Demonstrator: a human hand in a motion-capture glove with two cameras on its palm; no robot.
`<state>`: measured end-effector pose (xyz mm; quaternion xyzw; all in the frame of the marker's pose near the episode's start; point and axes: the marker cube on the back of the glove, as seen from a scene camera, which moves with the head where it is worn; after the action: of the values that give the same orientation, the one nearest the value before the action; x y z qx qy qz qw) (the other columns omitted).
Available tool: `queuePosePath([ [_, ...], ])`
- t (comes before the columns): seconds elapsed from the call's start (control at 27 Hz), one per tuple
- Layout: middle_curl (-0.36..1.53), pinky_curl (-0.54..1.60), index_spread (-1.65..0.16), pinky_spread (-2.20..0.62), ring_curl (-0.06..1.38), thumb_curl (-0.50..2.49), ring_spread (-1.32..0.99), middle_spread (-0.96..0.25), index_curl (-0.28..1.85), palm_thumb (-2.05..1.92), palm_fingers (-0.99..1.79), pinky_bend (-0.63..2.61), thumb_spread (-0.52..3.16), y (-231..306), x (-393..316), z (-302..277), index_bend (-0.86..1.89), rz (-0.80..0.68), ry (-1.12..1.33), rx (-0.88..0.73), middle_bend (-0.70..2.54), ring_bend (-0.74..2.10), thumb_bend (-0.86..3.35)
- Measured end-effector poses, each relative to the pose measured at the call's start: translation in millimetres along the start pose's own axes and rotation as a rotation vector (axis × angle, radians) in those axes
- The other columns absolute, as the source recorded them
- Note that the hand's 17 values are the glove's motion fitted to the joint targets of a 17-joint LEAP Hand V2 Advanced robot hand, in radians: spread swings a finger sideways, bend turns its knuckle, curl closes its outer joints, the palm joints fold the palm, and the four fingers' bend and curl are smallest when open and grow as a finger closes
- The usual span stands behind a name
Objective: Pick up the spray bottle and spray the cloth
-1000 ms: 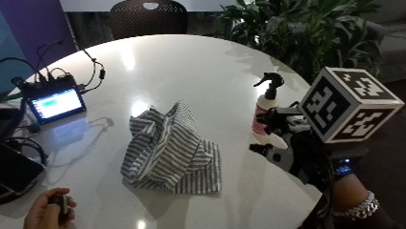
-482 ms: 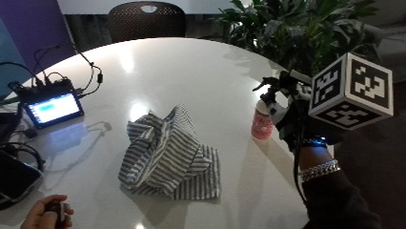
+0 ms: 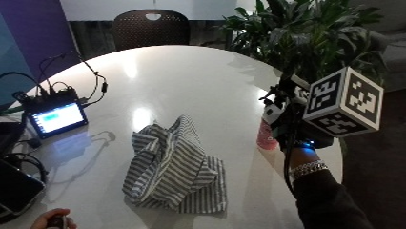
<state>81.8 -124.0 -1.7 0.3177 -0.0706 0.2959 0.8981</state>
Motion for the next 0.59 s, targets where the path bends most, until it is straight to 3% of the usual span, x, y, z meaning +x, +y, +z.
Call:
queuePosePath([
  [0.41, 0.42, 0.35, -0.29, -0.10, 0.38, 0.48, -0.18, -0.19, 0.36, 0.98, 1.24, 0.27, 0.76, -5.0, -1.6, 3.8, 0.17, -0.036, -0.270, -0.001, 0.35, 0.44, 0.07],
  [0.59, 0.45, 0.36, -0.29, -0.14, 0.38, 0.52, -0.19, -0.21, 0.38, 1.00, 1.25, 0.30, 0.69, -7.1, -6.8, 10.2, 0.17, -0.085, -0.415, -0.096, 0.39, 0.44, 0.04],
])
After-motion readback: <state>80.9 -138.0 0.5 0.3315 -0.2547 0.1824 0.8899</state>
